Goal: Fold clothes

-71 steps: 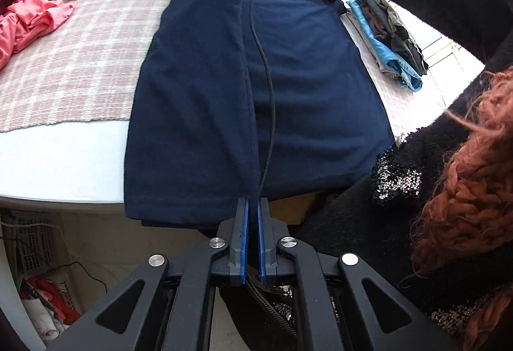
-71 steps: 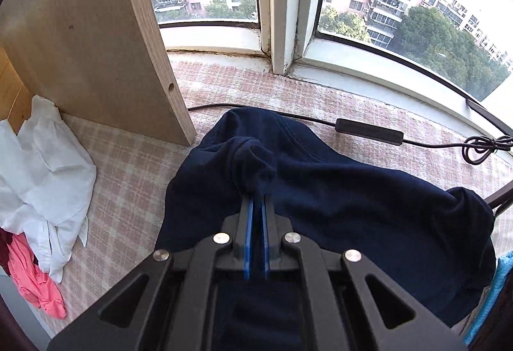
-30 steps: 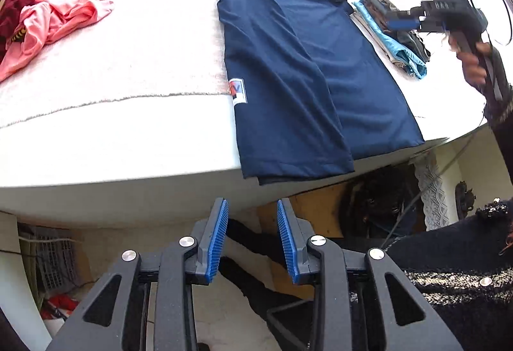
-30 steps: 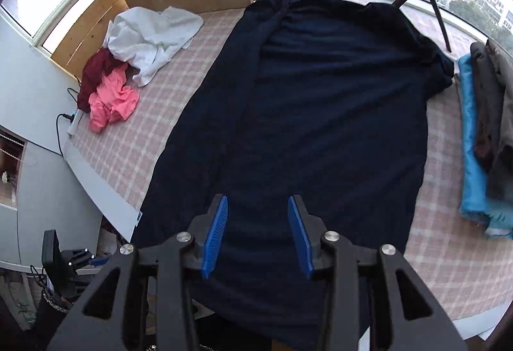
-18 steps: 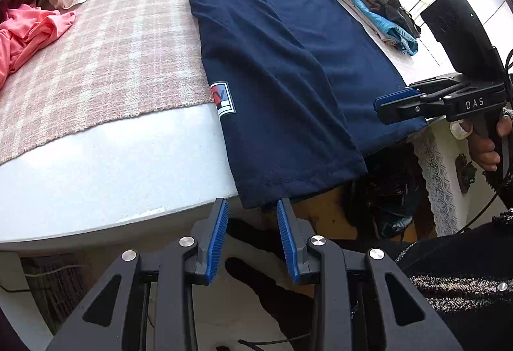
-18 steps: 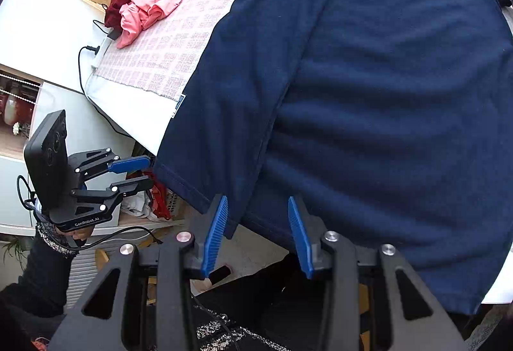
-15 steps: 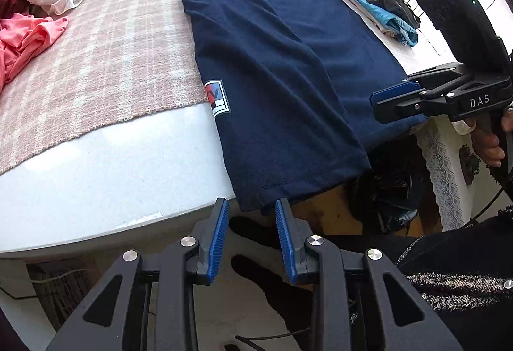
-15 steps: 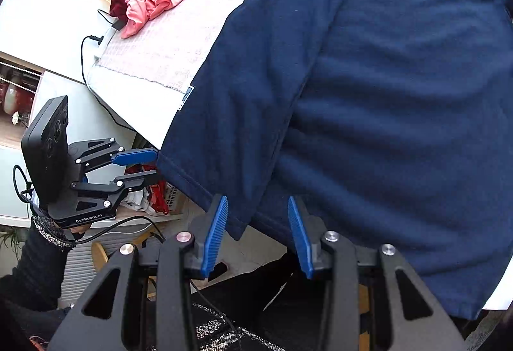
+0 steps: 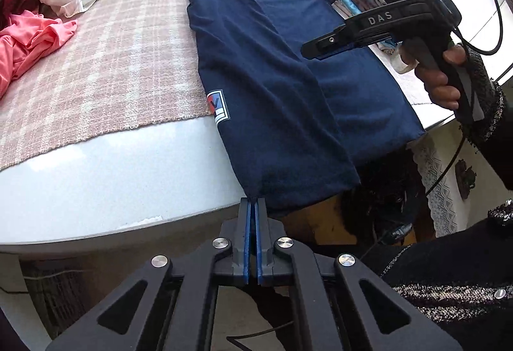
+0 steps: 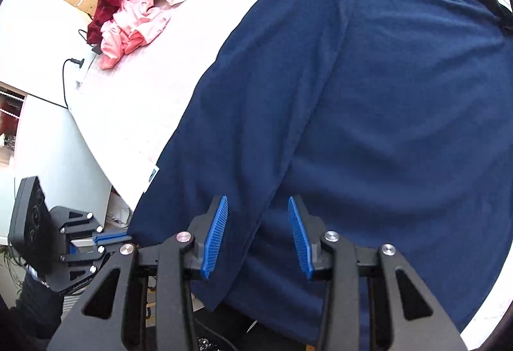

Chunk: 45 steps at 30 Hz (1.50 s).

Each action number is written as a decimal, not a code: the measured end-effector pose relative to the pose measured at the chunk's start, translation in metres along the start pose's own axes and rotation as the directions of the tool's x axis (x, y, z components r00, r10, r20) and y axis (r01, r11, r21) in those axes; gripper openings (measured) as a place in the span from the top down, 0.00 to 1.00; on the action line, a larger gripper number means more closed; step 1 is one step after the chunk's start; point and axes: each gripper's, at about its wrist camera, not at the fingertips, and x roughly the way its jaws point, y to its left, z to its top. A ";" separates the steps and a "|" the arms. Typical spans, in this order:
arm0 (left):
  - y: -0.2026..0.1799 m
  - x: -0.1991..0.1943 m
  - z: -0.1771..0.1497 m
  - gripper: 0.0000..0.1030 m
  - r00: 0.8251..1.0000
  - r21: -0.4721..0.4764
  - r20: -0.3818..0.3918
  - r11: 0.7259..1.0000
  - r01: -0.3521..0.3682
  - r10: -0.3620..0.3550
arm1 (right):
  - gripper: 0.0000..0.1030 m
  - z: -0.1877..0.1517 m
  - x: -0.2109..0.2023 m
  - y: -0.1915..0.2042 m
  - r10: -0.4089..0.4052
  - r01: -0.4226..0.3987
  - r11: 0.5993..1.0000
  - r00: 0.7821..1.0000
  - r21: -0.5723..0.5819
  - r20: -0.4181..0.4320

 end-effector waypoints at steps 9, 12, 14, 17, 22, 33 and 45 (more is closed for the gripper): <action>-0.005 -0.006 -0.011 0.99 1.000 -0.105 0.027 0.994 0.012 -0.010 | 0.61 0.101 -0.024 -0.051 -0.063 0.059 0.998 0.993 0.035 0.097; -0.004 -0.005 -0.011 0.99 1.000 -0.138 0.015 0.990 0.012 -0.010 | 0.60 0.159 -0.016 -0.078 -0.063 0.052 0.994 0.990 0.092 0.127; -0.006 -0.006 -0.011 0.99 1.000 -0.154 0.012 0.988 0.008 -0.006 | 0.60 0.194 0.001 -0.090 -0.039 0.024 0.992 0.992 0.127 0.123; -0.008 -0.007 -0.011 0.99 1.000 -0.191 0.005 0.982 0.002 -0.001 | 0.60 0.226 0.029 -0.102 -0.008 -0.004 0.989 0.997 0.146 0.081; -0.012 -0.007 -0.010 0.99 0.999 -0.215 -0.006 0.976 -0.034 0.033 | 0.80 0.236 0.048 -0.098 0.033 -0.035 0.997 0.999 0.074 0.025; -0.017 -0.019 -0.010 0.99 0.998 -0.323 0.065 0.946 0.025 -0.004 | 0.93 0.232 0.035 -0.084 -0.043 0.043 0.998 0.999 -0.041 -0.014; -0.019 0.000 -0.009 0.99 1.000 -0.328 0.004 0.945 -0.012 0.014 | 0.68 0.275 0.034 0.004 -0.187 0.182 0.963 0.982 -0.199 -0.010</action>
